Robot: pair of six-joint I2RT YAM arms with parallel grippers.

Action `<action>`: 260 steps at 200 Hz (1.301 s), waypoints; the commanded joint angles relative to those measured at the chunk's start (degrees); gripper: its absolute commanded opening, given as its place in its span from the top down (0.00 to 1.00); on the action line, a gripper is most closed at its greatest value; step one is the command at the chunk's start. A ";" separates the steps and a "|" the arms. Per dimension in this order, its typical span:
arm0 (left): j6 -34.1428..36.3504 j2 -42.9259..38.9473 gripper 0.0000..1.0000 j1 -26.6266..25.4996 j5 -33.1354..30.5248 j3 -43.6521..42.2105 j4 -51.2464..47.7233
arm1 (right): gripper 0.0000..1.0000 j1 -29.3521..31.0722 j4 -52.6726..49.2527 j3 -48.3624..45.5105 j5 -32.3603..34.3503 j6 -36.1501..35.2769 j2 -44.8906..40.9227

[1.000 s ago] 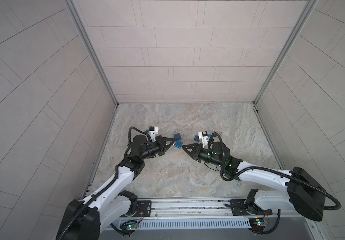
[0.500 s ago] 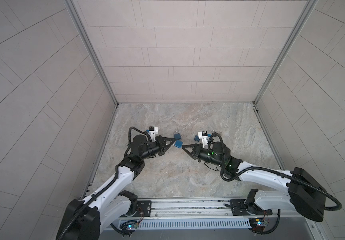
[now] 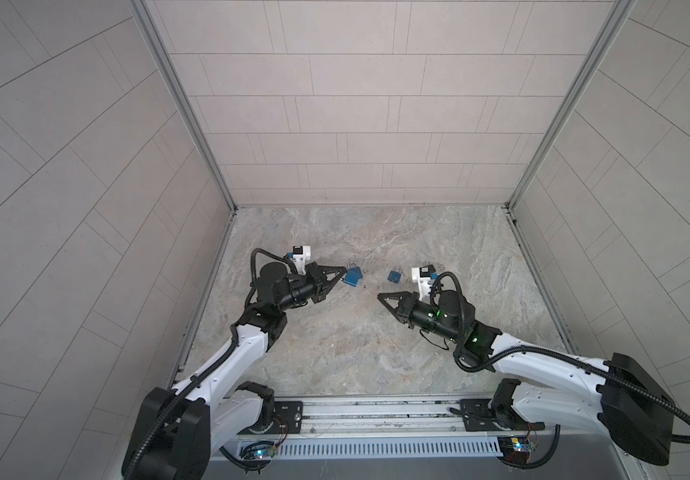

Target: Lock with the key

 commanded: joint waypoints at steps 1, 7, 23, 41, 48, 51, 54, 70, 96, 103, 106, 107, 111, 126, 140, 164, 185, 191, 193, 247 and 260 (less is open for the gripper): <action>-1.60 -0.03 1.00 0.10 0.74 2.24 5.59 | 1.00 -0.07 -1.65 0.30 1.15 -1.26 -1.97; -1.32 0.37 1.00 0.16 0.96 2.63 4.99 | 1.00 -0.07 -2.14 0.23 1.38 -1.43 -2.11; 0.45 1.17 1.00 0.48 1.85 3.85 0.69 | 1.00 -0.52 -3.40 0.00 1.49 -1.52 -2.62; 2.29 1.99 1.00 0.84 2.42 4.58 -3.93 | 1.00 -1.92 -4.21 -0.26 0.05 -1.60 -2.93; 3.38 2.38 1.00 1.15 3.01 5.11 -6.47 | 1.00 -2.53 -5.78 -0.19 -0.06 -2.01 -3.52; 4.26 2.54 1.00 1.13 3.16 5.61 -8.21 | 1.00 -2.76 -6.82 -0.09 -0.20 -2.35 -3.79; 5.03 2.80 1.00 1.19 3.25 6.12 -10.20 | 1.00 -3.01 -8.13 0.20 -0.27 -2.76 -4.04; 12.63 3.86 1.00 1.59 2.82 9.64 -22.78 | 1.00 -4.51 -15.05 1.58 -1.16 -5.75 -5.66; 28.23 7.76 1.00 3.30 -1.78 19.10 -48.51 | 1.00 -8.67 -26.55 4.50 -4.62 -11.25 -8.24; 31.77 9.23 1.00 3.80 -3.13 21.75 -53.54 | 1.00 -10.08 -29.80 5.27 -5.96 -12.89 -8.73; 33.06 9.86 1.00 3.94 -3.57 22.77 -55.50 | 1.00 -10.81 -30.95 5.66 -6.52 -13.56 -8.83; 33.63 10.13 1.00 3.98 -3.70 23.16 -56.08 | 1.00 -11.02 -31.34 5.73 -6.84 -13.78 -8.86; 34.56 11.19 1.00 4.27 -4.27 24.56 -58.40 | 1.00 -11.87 -32.71 6.11 -7.83 -14.54 -9.11; 41.89 15.41 1.00 4.71 -6.93 29.75 -66.53 | 1.00 -14.90 -36.13 6.92 -10.90 -17.61 -9.48; 47.14 20.26 1.00 4.96 -8.60 35.13 -73.43 | 1.00 -17.47 -38.69 7.27 -13.80 -19.65 -9.46; 52.53 26.34 1.00 4.75 -13.06 40.28 -78.28 | 1.00 -19.91 -46.27 10.79 -15.33 -25.82 -8.46; 54.91 27.75 1.00 4.98 -12.04 41.14 -74.59 | 1.00 -21.07 -50.94 13.45 -16.41 -31.35 -7.40; 55.86 28.55 1.00 4.98 -11.04 41.88 -74.25 | 1.00 -21.36 -51.70 13.99 -17.01 -32.80 -6.91; 56.13 28.89 1.00 4.98 -10.98 42.28 -74.22 | 1.00 -21.41 -51.92 14.15 -17.19 -33.16 -6.81; 66.10 44.14 1.00 4.77 -16.60 53.78 -81.06 | 1.00 -22.36 -50.40 13.60 -20.61 -36.56 -1.68; 67.87 47.37 1.00 4.81 -17.07 56.33 -81.62 | 1.00 -22.32 -49.47 12.81 -21.29 -36.56 -0.92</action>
